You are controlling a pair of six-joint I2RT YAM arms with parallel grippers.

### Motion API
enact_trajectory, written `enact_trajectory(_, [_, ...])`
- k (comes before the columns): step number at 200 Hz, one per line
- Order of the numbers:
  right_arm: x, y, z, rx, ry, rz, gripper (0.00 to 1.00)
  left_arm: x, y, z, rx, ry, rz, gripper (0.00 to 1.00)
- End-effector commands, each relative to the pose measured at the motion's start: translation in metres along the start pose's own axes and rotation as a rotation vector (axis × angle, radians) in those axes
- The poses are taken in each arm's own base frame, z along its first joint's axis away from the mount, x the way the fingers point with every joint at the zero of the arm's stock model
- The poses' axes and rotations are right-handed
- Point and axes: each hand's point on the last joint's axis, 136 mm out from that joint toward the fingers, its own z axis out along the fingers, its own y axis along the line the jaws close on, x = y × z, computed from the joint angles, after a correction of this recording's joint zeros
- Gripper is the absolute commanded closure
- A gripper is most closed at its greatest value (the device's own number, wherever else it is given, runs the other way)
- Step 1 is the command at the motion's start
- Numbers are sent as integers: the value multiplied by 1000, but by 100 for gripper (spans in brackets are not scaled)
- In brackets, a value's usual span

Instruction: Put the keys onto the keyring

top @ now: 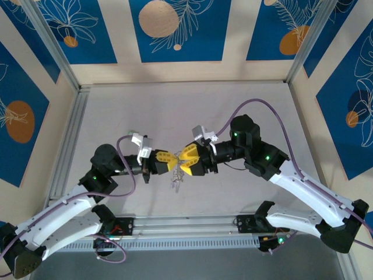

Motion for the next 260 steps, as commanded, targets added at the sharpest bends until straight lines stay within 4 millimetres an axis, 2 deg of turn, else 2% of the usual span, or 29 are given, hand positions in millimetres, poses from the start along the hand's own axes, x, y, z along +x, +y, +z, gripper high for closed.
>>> enact_trajectory(1, [2, 0, 2, 2, 1, 2, 63, -32, -13, -3, 34, -130, 59, 100])
enact_trajectory(72, [6, -11, -1, 77, -20, -1, 60, -39, -15, -3, 49, -167, 69, 100])
enact_trajectory(139, [-4, -8, -13, 119, -81, -44, 60, -38, -17, -5, 51, -172, 75, 100])
enact_trajectory(166, [1, -18, -11, 139, -80, -3, 61, -40, -20, -5, 62, -179, 80, 100])
enact_trajectory(260, [-2, -18, 0, 84, -90, 7, 66, -40, -20, -5, 76, -192, 72, 100])
